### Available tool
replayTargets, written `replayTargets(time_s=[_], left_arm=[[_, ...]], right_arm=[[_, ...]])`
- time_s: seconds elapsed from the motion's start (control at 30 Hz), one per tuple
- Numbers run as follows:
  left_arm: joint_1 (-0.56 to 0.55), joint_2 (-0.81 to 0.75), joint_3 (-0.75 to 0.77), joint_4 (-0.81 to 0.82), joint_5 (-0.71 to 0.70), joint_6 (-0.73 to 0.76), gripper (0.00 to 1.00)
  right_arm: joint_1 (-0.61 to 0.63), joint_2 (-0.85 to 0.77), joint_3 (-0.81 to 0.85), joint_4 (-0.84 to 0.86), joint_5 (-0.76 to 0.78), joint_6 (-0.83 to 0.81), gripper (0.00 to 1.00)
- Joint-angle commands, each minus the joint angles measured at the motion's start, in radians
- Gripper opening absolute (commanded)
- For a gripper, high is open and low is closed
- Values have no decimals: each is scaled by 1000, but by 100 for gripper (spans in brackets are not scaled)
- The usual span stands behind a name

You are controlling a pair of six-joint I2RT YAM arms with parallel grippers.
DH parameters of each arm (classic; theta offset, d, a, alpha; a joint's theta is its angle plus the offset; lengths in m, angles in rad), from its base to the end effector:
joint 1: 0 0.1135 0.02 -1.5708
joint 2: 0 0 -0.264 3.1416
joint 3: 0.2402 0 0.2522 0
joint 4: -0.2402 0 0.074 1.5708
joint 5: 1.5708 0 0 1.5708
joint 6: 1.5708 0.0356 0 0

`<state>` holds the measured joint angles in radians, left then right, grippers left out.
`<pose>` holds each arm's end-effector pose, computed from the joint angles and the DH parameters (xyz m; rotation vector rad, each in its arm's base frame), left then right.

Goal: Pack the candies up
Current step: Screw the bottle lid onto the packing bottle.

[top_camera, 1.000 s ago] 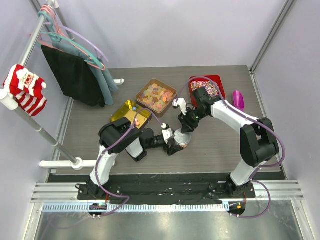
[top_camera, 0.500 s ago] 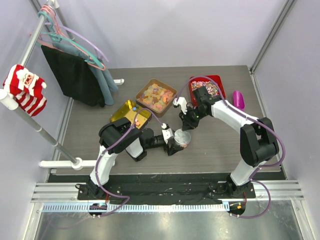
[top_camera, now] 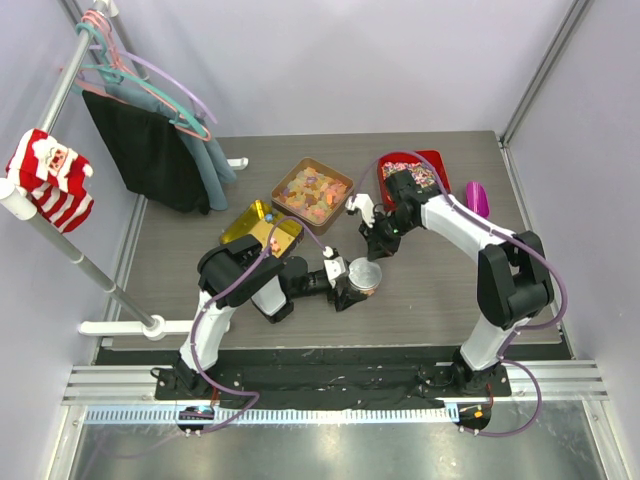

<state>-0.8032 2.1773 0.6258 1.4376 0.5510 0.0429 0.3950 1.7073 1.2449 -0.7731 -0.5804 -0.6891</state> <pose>0.2219 -0.2568 0.0748 1.1029 1.3918 -1.0220 0.3027 0.1473 0.2215 -1.4771 2.1941 0.7148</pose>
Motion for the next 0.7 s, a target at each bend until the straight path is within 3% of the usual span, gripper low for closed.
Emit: replayTargets(time_s=[0.0, 0.53, 0.67], left_arm=[[-7, 12, -12, 110, -10, 66, 73], [-8, 13, -12, 110, -8, 64, 73], [-7, 15, -12, 110, -10, 64, 73]], right_arm=[[-1, 18, 41, -126, -1, -32, 9], [-1, -150, -84, -140, 27, -35, 9], [1, -161, -47, -109, 16, -17, 18]])
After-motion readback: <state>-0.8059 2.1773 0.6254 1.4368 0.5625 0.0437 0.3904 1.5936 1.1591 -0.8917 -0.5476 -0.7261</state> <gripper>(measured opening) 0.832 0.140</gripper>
